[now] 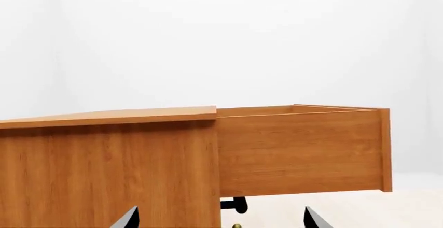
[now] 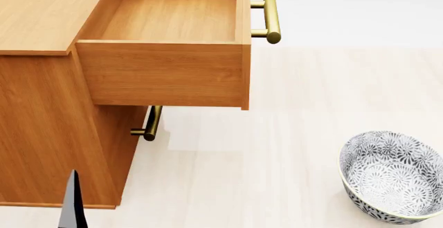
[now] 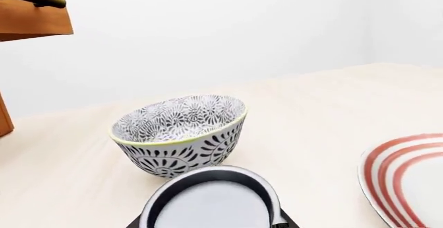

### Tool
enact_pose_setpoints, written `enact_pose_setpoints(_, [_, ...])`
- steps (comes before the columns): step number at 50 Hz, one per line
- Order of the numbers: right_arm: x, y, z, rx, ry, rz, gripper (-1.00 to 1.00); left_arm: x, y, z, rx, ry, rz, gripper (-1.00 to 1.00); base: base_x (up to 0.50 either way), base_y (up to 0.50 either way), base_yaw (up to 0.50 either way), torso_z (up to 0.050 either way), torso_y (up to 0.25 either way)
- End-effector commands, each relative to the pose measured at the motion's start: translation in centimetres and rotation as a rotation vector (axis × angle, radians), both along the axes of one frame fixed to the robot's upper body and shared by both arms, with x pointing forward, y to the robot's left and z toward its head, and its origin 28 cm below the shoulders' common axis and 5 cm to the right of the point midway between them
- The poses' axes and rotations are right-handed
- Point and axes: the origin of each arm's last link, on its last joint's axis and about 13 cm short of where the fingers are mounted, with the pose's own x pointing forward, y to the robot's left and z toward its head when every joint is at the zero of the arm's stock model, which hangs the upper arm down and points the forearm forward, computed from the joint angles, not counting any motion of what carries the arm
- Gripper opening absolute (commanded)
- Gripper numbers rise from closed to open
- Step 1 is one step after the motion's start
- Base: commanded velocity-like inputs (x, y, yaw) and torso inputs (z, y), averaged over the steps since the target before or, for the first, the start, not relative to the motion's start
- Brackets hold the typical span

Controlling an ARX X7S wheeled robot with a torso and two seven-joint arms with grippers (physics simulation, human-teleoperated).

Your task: Put the ketchup in the top drawer of the cabinet.

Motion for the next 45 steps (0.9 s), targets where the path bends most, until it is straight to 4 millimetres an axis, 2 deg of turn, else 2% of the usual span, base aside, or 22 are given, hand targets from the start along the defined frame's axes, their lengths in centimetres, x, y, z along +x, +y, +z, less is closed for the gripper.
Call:
enact_pose_setpoints(1, [1.0, 0.4, 3.2, -0.064, -0.034, 0.001, -1.00, 0.0, 0.0, 0.1, -0.002, 0.000, 0.001, 1.00, 0.00, 0.00, 0.00, 0.000, 0.000])
enact_pose_setpoints(14, [2.3, 2.7, 12.3, -0.129, -0.175, 0.016, -1.00, 0.0, 0.1, 0.0, -0.008, 0.003, 0.000, 1.00, 0.00, 0.00, 0.00, 0.000, 0.000])
enact_pose_setpoints(16, [2.3, 2.9, 13.4, -0.137, -0.186, 0.016, -1.00, 0.0, 0.2, 0.0, -0.009, 0.003, 0.001, 1.00, 0.00, 0.00, 0.00, 0.000, 0.000])
enact_pose_setpoints(20, [2.5, 3.3, 16.9, -0.156, -0.250, 0.017, -1.00, -0.1, 0.3, 0.1, -0.011, -0.002, 0.003, 1.00, 0.00, 0.00, 0.00, 0.000, 0.000])
enact_pose_setpoints(24, [2.7, 3.7, 19.2, -0.169, -0.289, 0.014, -1.00, -0.1, 0.2, 0.2, -0.011, -0.004, 0.003, 1.00, 0.00, 0.00, 0.00, 0.000, 0.000])
enact_pose_setpoints(45, [2.7, 3.6, 26.5, -0.230, -0.451, -0.021, -1.00, -0.2, 0.2, 0.3, -0.012, -0.008, 0.005, 1.00, 0.00, 0.00, 0.00, 0.000, 0.000])
